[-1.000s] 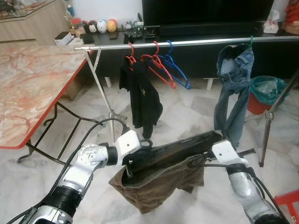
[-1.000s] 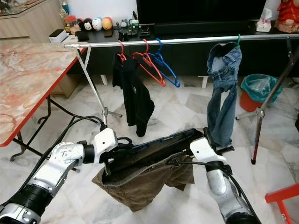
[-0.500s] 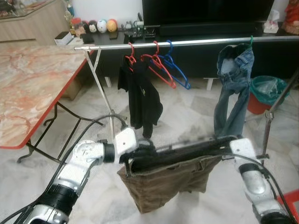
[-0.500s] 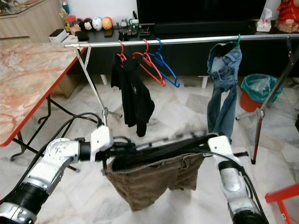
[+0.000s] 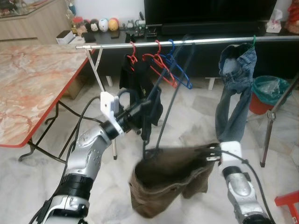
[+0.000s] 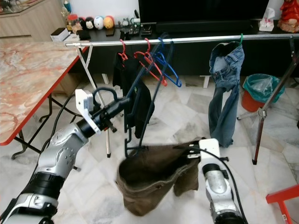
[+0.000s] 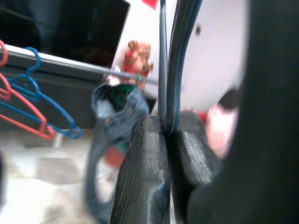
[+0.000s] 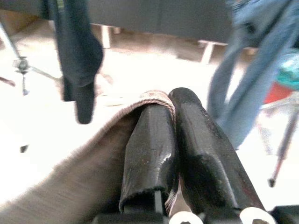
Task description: Hang hanger
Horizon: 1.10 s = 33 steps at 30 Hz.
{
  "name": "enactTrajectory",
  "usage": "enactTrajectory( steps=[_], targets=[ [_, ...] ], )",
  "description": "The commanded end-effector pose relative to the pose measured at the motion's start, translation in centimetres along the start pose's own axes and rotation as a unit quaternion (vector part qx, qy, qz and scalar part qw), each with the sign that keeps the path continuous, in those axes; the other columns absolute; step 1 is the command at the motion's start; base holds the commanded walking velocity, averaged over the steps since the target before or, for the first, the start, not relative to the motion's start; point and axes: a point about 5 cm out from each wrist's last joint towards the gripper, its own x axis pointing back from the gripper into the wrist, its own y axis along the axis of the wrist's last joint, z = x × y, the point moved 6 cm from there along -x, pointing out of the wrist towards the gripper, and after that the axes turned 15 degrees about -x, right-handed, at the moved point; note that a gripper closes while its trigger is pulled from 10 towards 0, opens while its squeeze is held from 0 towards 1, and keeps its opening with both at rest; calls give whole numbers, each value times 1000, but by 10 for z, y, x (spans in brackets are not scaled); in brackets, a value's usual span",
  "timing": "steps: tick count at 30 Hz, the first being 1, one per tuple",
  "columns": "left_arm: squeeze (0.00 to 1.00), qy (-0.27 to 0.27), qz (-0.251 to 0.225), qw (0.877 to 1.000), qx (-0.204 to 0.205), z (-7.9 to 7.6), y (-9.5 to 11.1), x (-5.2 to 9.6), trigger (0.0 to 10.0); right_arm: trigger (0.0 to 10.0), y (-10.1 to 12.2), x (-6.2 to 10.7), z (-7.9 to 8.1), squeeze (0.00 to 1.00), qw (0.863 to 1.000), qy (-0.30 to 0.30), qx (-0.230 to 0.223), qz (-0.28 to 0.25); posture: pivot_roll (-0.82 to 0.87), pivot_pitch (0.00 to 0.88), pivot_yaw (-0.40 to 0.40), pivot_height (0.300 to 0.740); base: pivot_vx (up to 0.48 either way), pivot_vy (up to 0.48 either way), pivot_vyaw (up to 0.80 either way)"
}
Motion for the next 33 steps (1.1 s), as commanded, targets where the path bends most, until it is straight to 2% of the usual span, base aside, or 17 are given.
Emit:
enactTrajectory(
  steps=[1,4,5,7,8,10,11,14,16,18,20,21,22,24,30,31,33],
  targets=[
    [0,16,-16,1000,-16,7,15,-5,10000,10000,16,-3,6,0,999,11,-7,-34,60,18,86,740,0,0,0],
    [0,49,5,996,-77,18,15,-6,10000,10000,19,-4,7,0,999,15,-3,-38,60,20,86,740,0,0,0],
    [0,62,24,991,-116,24,12,-6,10000,10000,22,-5,8,0,999,17,-2,-42,64,26,87,740,0,0,0],
    [0,67,49,984,-156,28,7,-3,10000,10000,27,-6,8,0,999,19,-1,-50,64,28,87,740,0,0,0],
    [0,67,49,984,-156,28,7,-3,10000,10000,27,-6,8,0,999,19,-1,-50,64,28,87,740,0,0,0],
    [0,64,78,977,-186,30,-2,2,10000,10000,36,-8,8,0,998,22,2,-62,64,32,89,740,0,0,0],
    [0,58,112,969,-213,31,-14,9,10000,10000,46,-9,8,0,997,23,1,-77,62,33,90,740,0,0,0],
    [0,37,163,949,-267,30,-33,20,10000,10000,59,-11,8,0,995,24,-5,-97,61,35,91,740,0,0,0],
    [0,38,202,930,-306,34,-48,32,10000,10000,67,-12,9,0,994,23,-2,-111,61,38,96,740,0,0,0],
    [0,42,209,925,-313,36,-51,36,10000,10000,69,-12,10,0,993,22,-2,-115,61,38,96,740,0,0,0],
    [0,113,203,926,-299,53,-52,53,10000,10000,75,-10,6,0,991,-4,-9,-132,61,41,96,740,0,0,0],
    [0,113,203,926,-299,53,-52,53,10000,10000,75,-10,6,0,991,-4,-9,-132,61,41,96,740,0,0,0],
    [0,155,201,920,-299,63,-51,63,10000,10000,75,-8,7,0,990,-14,-16,-141,61,43,95,740,0,0,0],
    [0,178,202,917,-295,68,-51,71,10000,10000,75,-5,9,0,989,-15,-24,-145,61,43,95,740,0,0,0],
    [0,175,231,905,-313,68,-65,87,10000,10000,66,4,14,0,989,-21,-44,-140,60,45,92,740,0,0,0],
    [0,181,243,899,-317,70,-71,97,10000,10000,61,7,16,0,990,-22,-45,-132,58,40,90,740,0,0,0],
    [0,191,248,897,-314,74,-73,102,10000,10000,59,8,16,0,990,-22,-48,-131,58,38,89,740,0,0,0]
  ],
)
